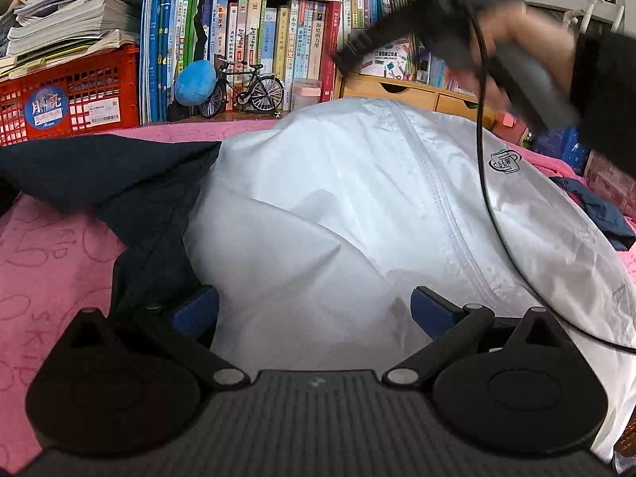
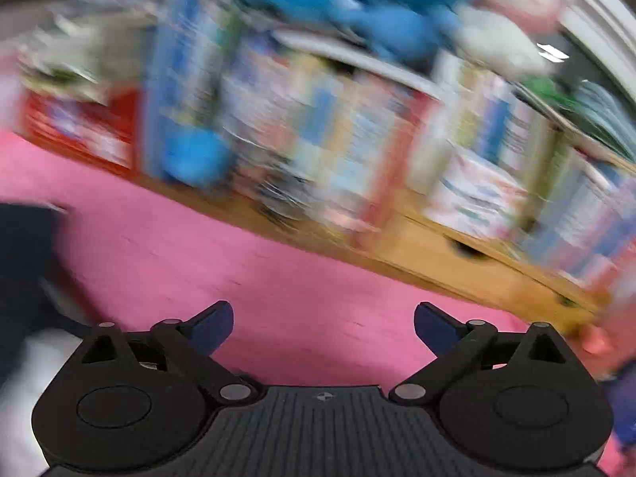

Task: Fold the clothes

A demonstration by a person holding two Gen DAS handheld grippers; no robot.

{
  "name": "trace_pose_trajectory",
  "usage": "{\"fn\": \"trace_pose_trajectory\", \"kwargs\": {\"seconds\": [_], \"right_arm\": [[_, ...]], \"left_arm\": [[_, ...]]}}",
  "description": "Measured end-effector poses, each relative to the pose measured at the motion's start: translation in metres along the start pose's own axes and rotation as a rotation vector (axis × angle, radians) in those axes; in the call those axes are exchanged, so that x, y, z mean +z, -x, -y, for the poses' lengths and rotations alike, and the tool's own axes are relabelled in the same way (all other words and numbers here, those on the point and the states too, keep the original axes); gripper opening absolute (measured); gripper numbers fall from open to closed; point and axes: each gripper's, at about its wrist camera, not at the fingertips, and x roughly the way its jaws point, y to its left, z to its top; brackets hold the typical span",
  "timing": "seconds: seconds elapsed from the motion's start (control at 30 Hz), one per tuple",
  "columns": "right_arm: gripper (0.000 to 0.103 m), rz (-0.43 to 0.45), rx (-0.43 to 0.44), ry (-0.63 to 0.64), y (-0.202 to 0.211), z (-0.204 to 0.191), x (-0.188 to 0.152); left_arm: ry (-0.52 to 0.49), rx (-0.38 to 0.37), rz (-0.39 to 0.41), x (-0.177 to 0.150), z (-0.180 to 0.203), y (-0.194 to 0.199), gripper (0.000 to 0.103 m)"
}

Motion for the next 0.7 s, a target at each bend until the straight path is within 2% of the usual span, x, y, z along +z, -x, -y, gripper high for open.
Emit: {"fn": "trace_pose_trajectory", "kwargs": {"seconds": [0.07, 0.17, 0.2, 0.27, 0.33, 0.4, 0.43, 0.53, 0.6, 0.67, 0.7], "right_arm": [[0.066, -0.130, 0.147, -0.061, -0.012, 0.017, -0.021], [0.058, -0.118, 0.363, -0.047, 0.013, 0.020, -0.050], [0.057, -0.116, 0.398, 0.011, 0.028, 0.014, -0.059], [0.057, -0.117, 0.421, 0.094, 0.049, -0.001, -0.082], [0.057, -0.117, 0.428, 0.144, 0.064, -0.014, -0.105], [0.057, -0.084, 0.432, 0.122, 0.071, -0.018, -0.122], [0.057, -0.050, 0.432, 0.106, 0.075, -0.018, -0.128], [0.060, 0.017, 0.453, 0.059, 0.078, -0.012, -0.138], [0.065, 0.014, 0.497, 0.027, 0.079, -0.005, -0.138], [0.078, 0.009, 0.561, -0.010, 0.088, 0.010, -0.139], [0.081, 0.010, 0.595, -0.032, 0.094, 0.020, -0.139]], "left_arm": [[0.006, 0.001, 0.003, 0.001, -0.001, 0.000, 0.103], [0.041, -0.020, 0.037, -0.002, -0.007, 0.007, 0.103], [0.068, -0.029, 0.041, -0.003, -0.012, 0.011, 0.103], [0.162, -0.035, 0.067, 0.001, -0.027, 0.028, 0.103], [0.249, -0.090, 0.148, 0.009, -0.041, 0.050, 0.103], [0.297, -0.142, 0.236, 0.020, -0.049, 0.066, 0.103], [0.283, -0.140, 0.253, 0.026, -0.046, 0.065, 0.103], [0.177, -0.065, 0.219, 0.037, -0.026, 0.045, 0.103], [0.085, 0.033, 0.122, 0.032, -0.010, 0.017, 0.103], [0.013, 0.115, 0.039, 0.021, 0.002, -0.005, 0.103], [-0.005, 0.132, 0.032, 0.016, 0.004, -0.008, 0.103]]}}
